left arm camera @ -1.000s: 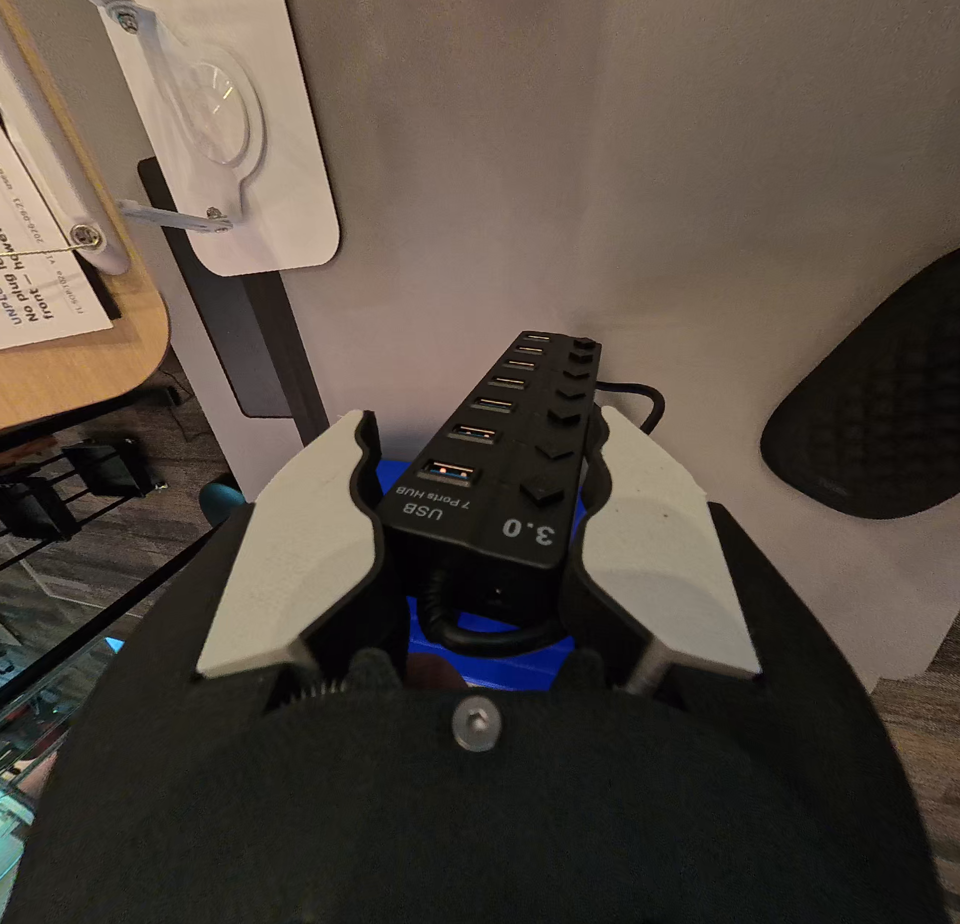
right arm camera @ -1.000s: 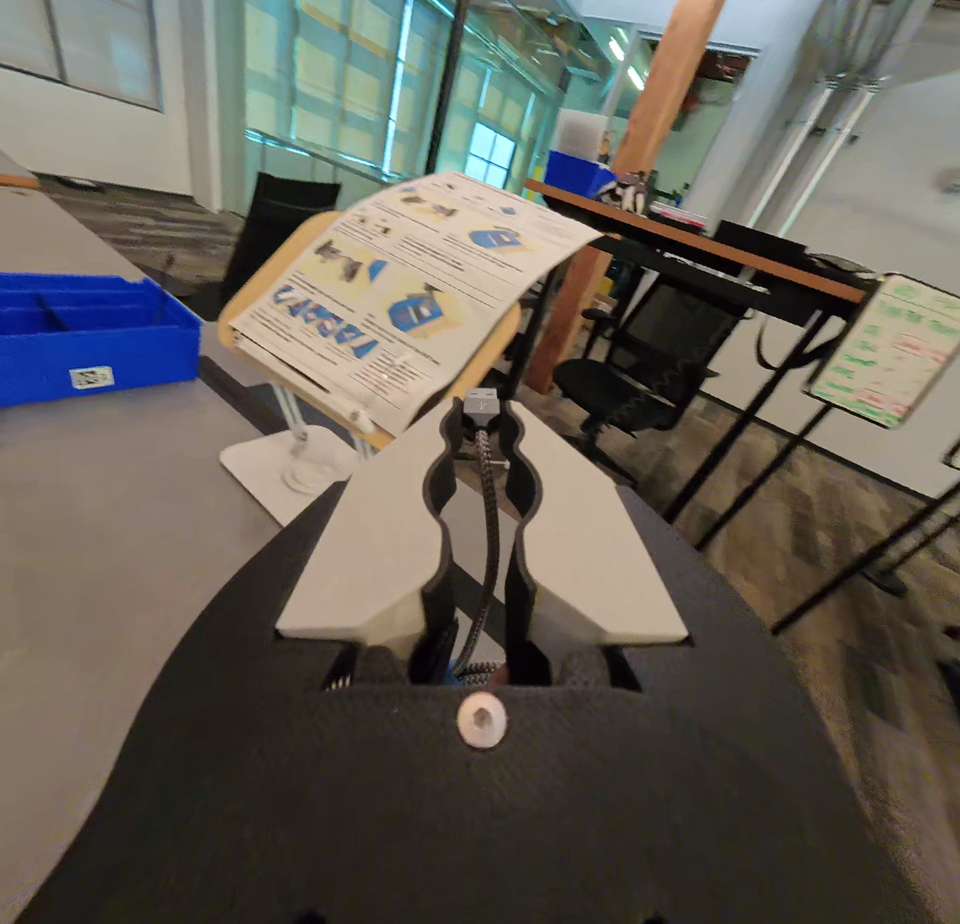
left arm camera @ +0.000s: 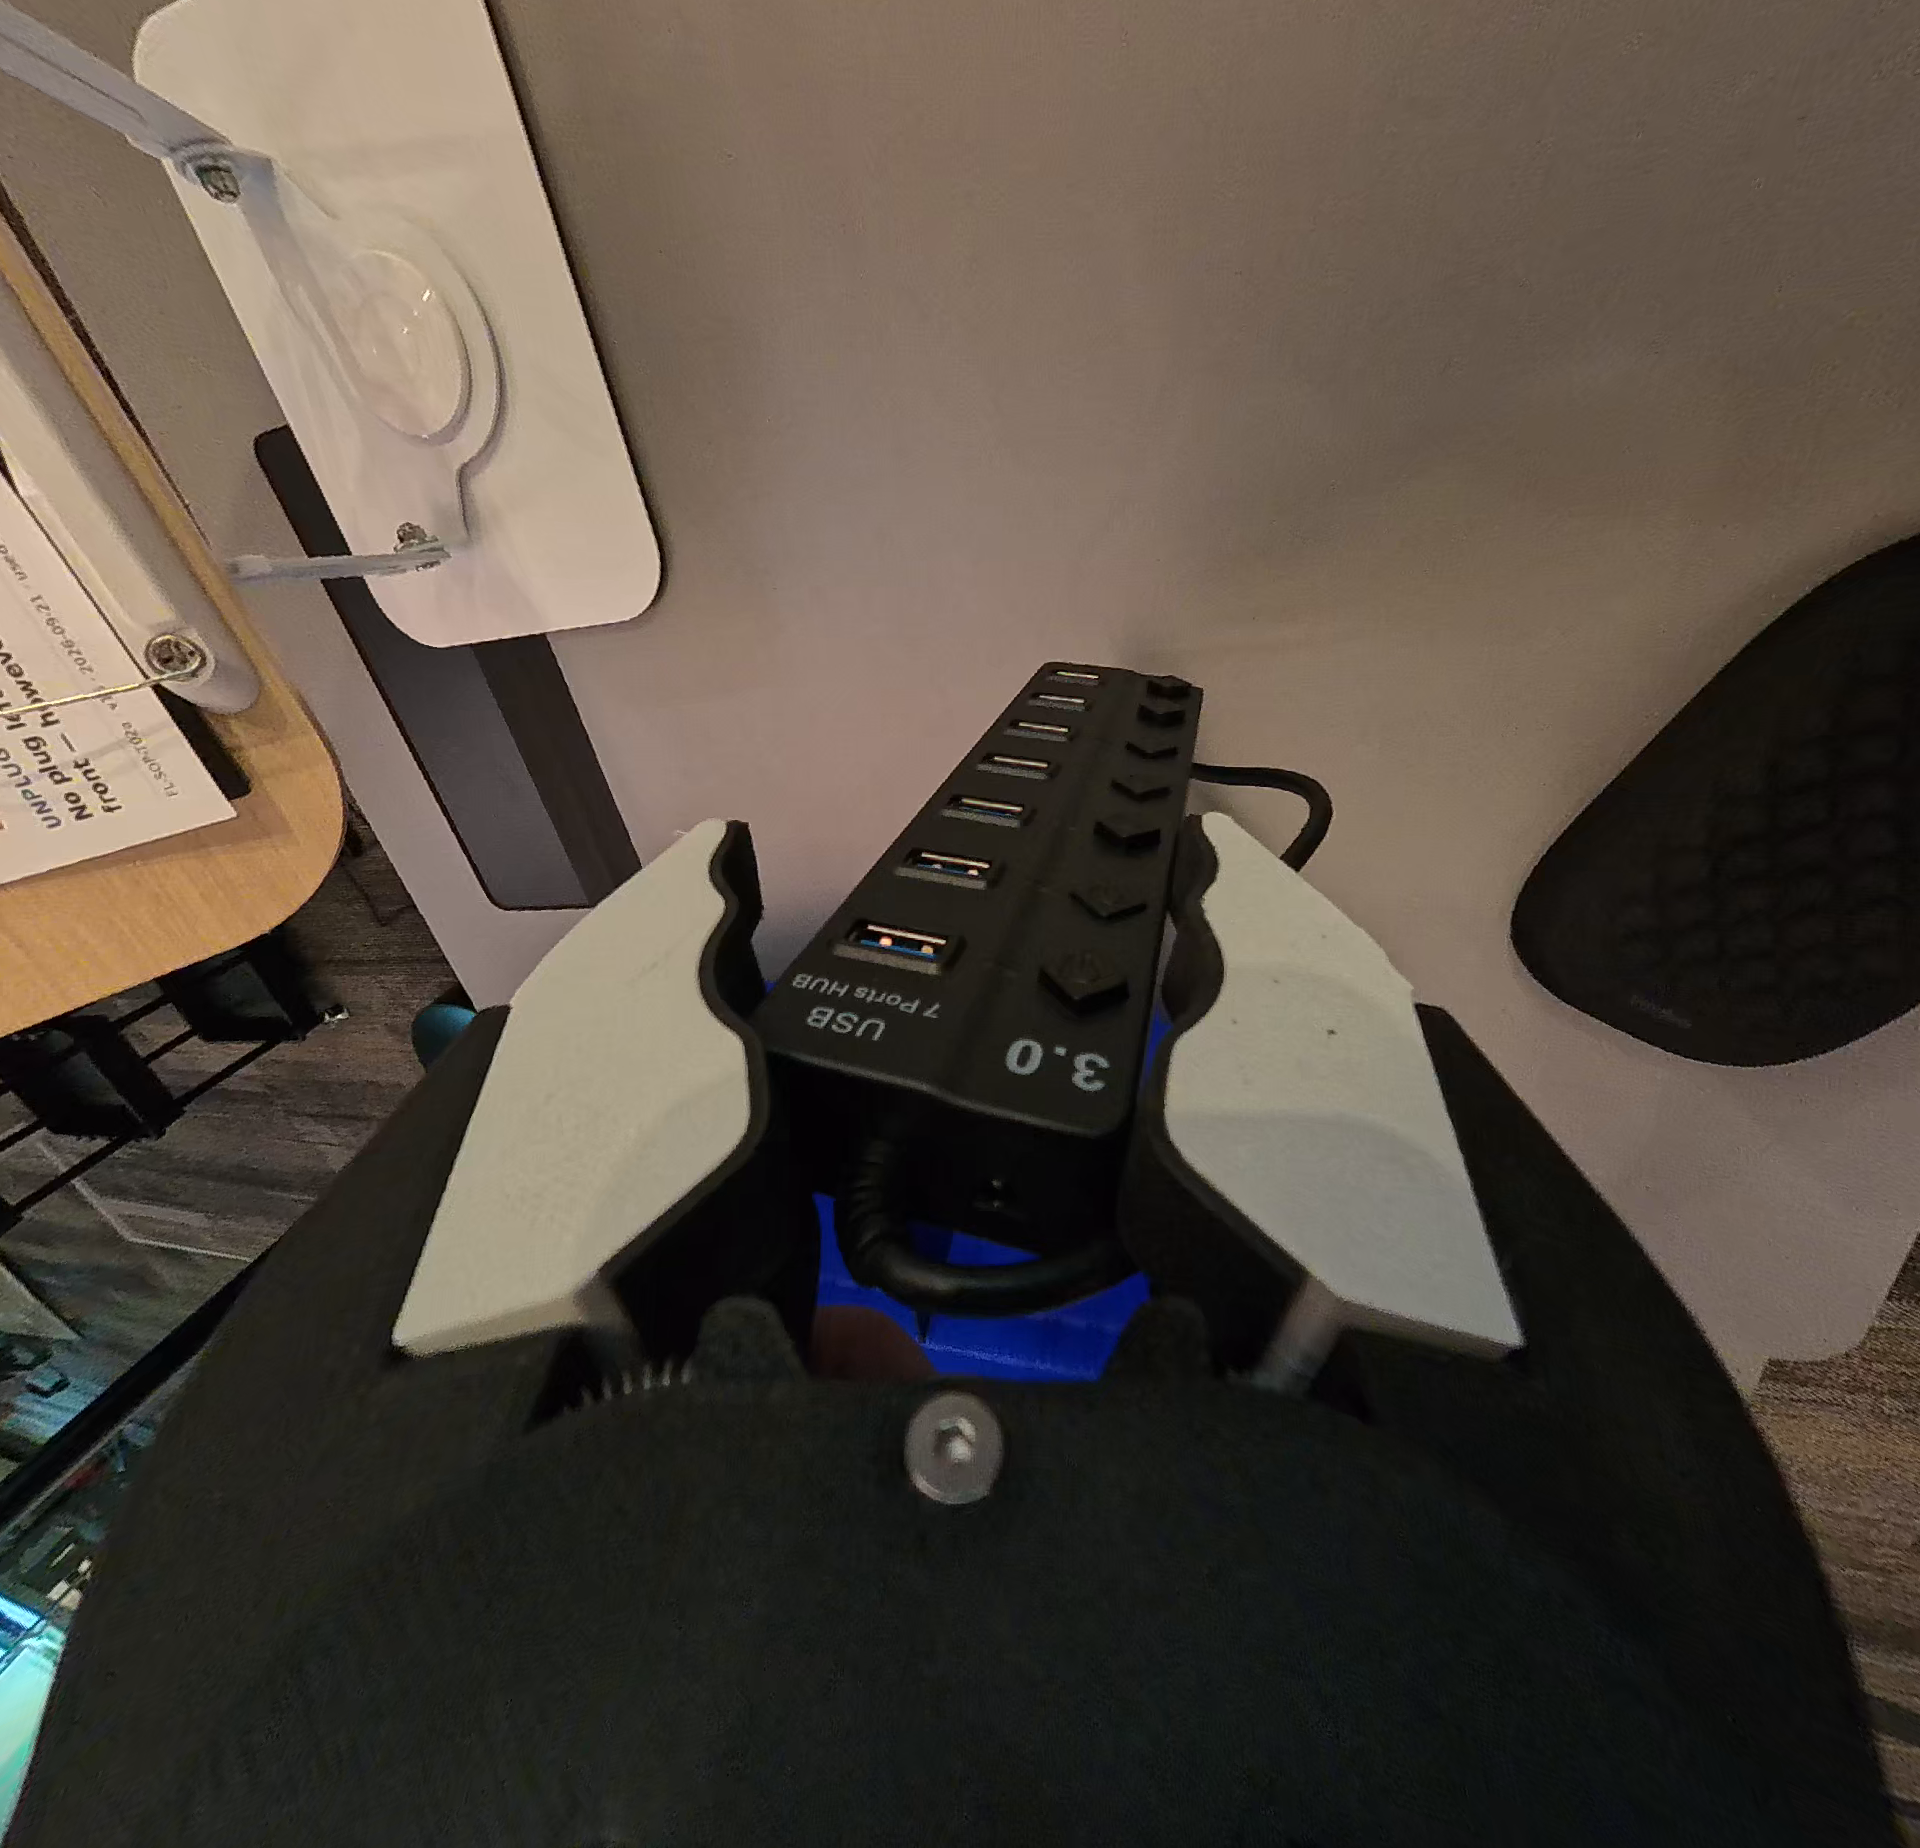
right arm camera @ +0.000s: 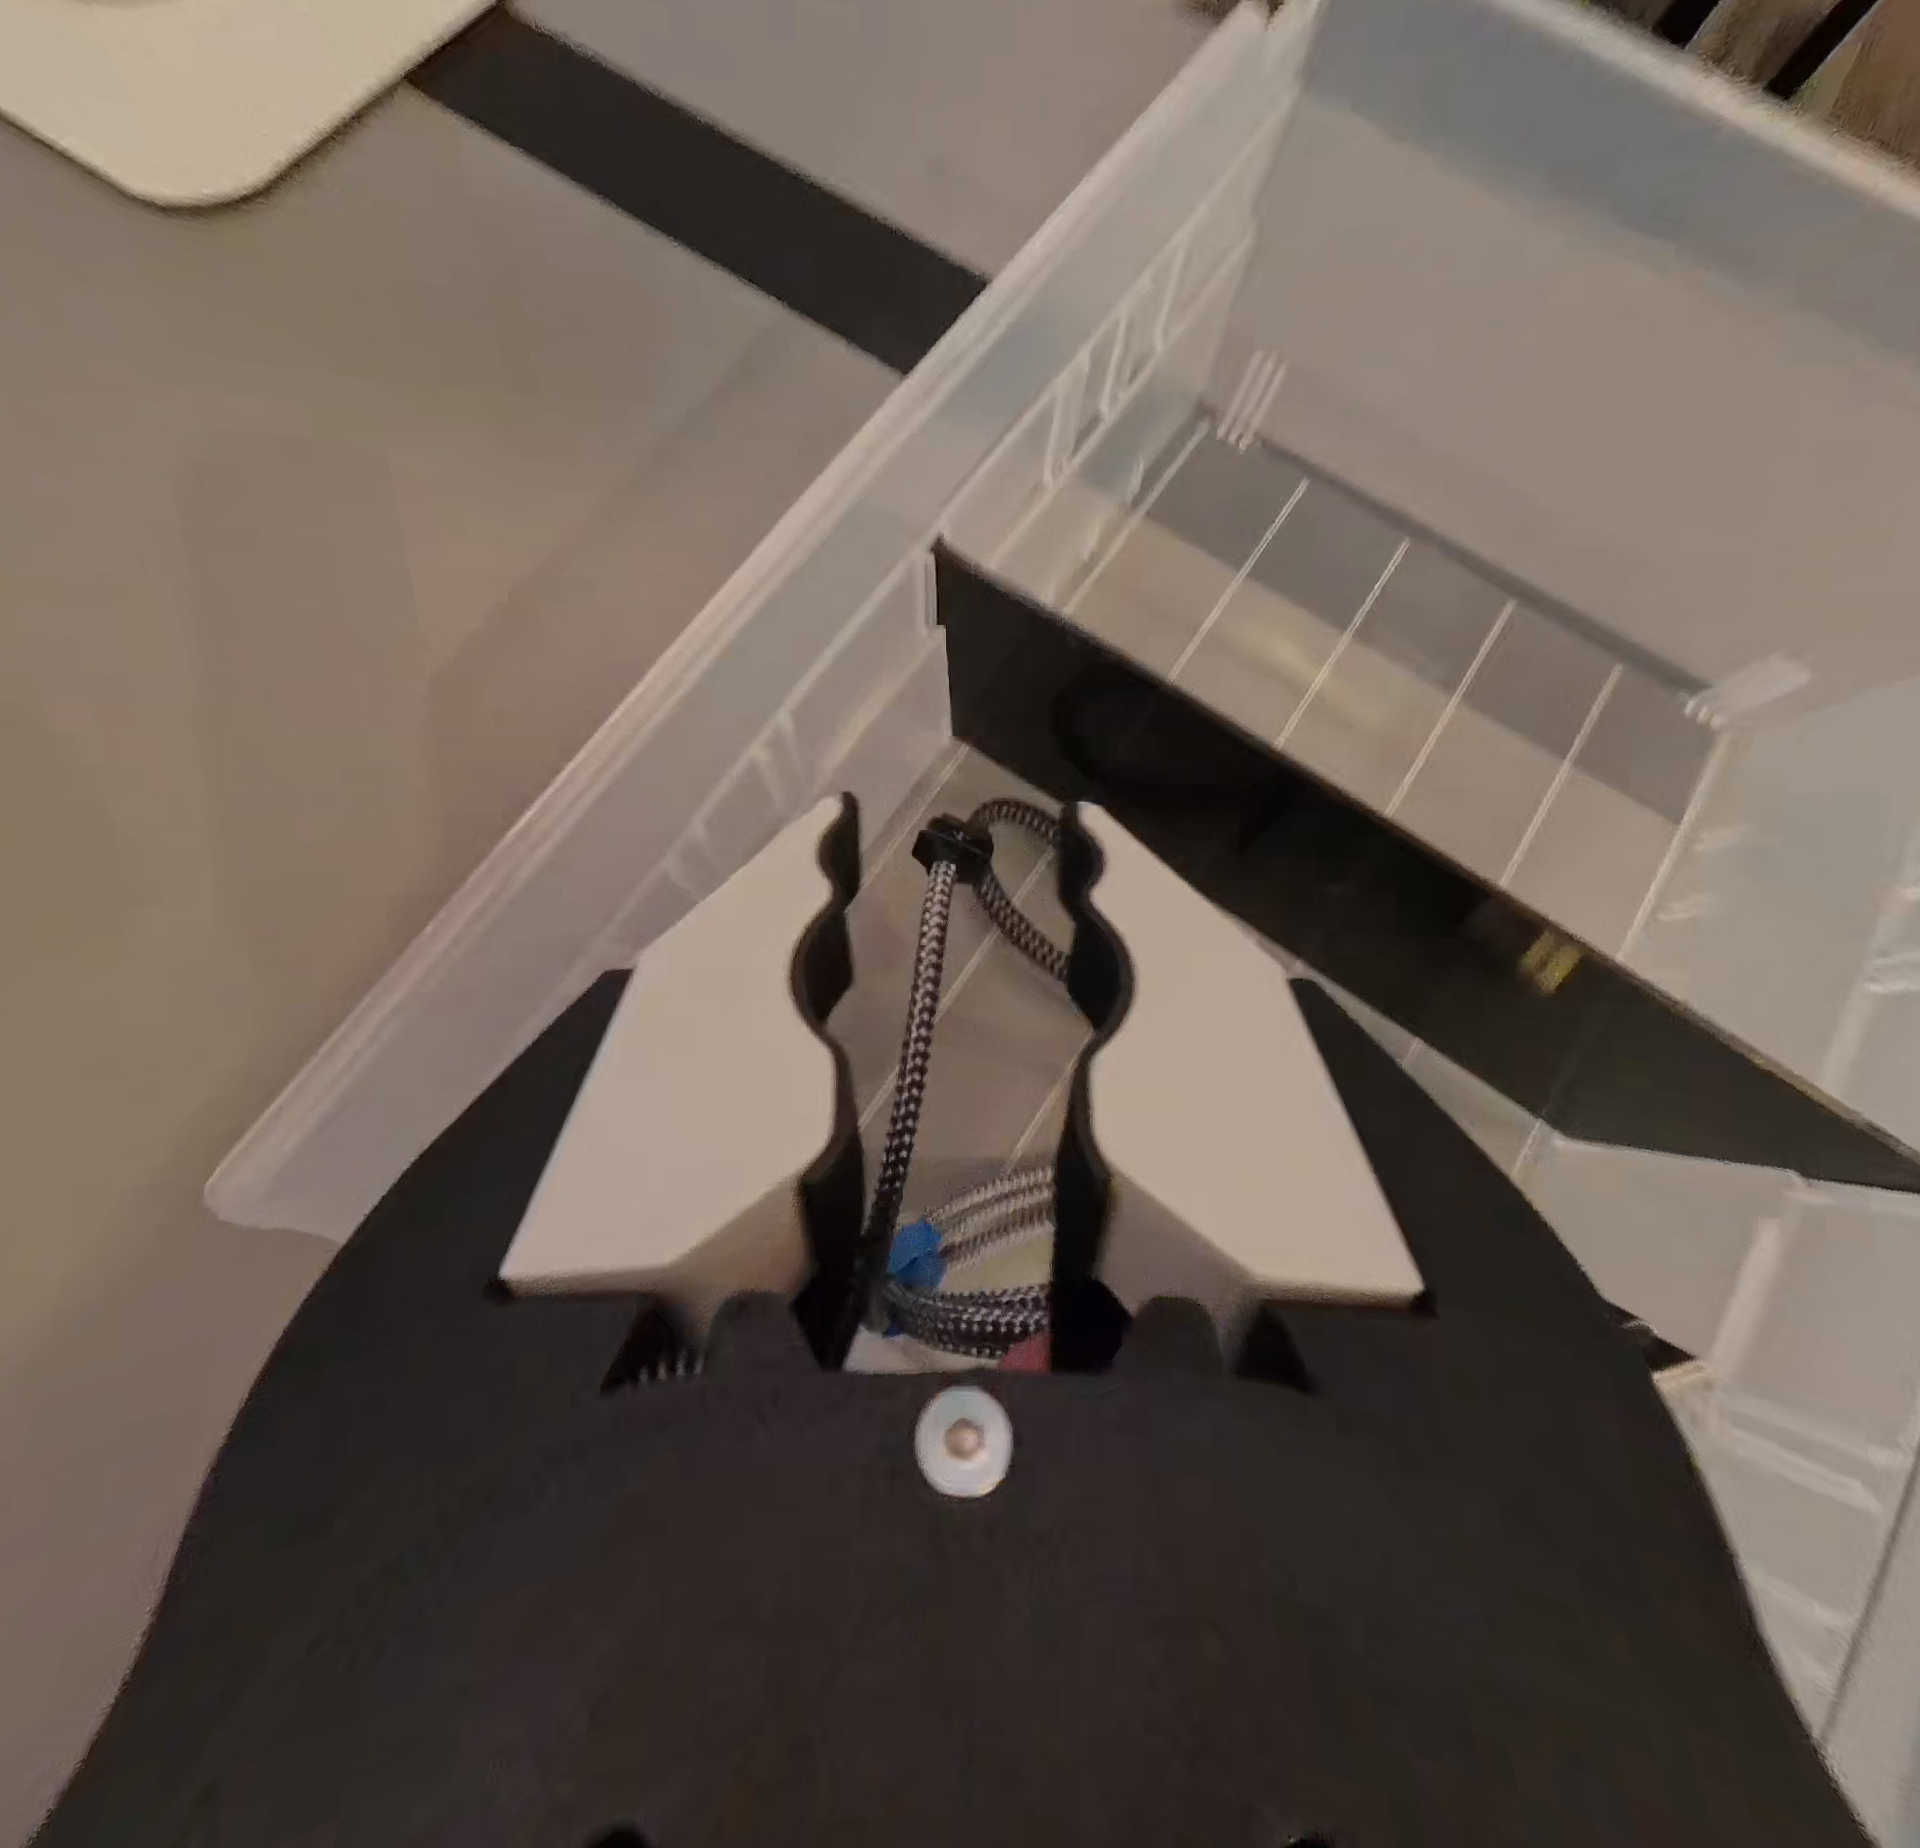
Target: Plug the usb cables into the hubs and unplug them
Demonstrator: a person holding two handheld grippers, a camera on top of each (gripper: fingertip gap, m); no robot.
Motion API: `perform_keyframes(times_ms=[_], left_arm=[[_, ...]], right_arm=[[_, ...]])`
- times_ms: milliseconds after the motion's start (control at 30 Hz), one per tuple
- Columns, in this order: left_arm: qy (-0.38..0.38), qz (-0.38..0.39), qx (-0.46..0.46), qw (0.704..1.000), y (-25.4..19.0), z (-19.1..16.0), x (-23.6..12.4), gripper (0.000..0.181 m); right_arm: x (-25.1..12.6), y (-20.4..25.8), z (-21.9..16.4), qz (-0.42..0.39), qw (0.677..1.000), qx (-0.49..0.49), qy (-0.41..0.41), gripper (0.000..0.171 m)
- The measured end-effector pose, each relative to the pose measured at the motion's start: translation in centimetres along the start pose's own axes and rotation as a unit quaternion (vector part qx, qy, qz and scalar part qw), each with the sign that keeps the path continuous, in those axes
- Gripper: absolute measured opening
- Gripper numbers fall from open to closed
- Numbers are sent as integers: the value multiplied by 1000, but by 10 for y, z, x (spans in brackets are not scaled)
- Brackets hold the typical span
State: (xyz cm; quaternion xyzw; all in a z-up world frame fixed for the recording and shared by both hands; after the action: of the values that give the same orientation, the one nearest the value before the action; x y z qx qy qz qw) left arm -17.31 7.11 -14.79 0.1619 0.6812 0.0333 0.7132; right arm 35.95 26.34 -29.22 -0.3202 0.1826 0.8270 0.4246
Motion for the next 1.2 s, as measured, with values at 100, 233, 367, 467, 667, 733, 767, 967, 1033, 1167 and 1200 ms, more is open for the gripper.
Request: perform_keyframes(times_ms=[100,233,367,467,667,733,767,967,1033,1167,1200], left_arm=[[0,-2,1,1000,-1,0,1,76],[-1,0,2,1000,0,1,1,76],[-2,0,5,1000,-1,4,1,76],[-4,4,5,1000,-1,5,0,76],[-9,15,13,1000,3,14,-9,76],[-14,20,20,1000,4,22,-13,76],[-16,22,24,999,4,26,-15,76],[-30,29,43,998,3,45,-30,76],[-32,32,45,998,6,47,-35,76],[-37,39,44,998,13,50,-42,76],[-42,41,45,997,14,52,-43,76]], right_arm=[[-10,-2,5,-7,1000,-12,-1,55],[-30,-11,28,-16,998,-2,-63,59],[-51,-24,34,-51,997,-10,-61,63],[-81,-15,51,-61,992,-26,-109,58],[-123,136,103,102,964,-136,-206,50],[-121,207,117,177,943,-170,-227,55],[-117,242,123,214,930,-184,-236,55],[-59,407,129,305,890,-247,-232,79],[-40,445,124,314,889,-250,-220,89],[-2,495,119,281,899,-262,-210,100],[3,503,121,275,902,-252,-218,99]])
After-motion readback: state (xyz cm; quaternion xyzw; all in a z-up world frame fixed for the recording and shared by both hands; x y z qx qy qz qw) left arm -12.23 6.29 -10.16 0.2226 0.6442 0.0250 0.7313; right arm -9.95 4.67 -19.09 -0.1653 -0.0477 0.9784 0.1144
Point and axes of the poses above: each gripper's, where its closed fingertips meet, x out along the fingers, z out of its top, y = z × x across the jaws, the point moved 3 cm from there along -x, back along the fingers, and after that the axes turned 6 degrees about x, right-handed, at the moved point
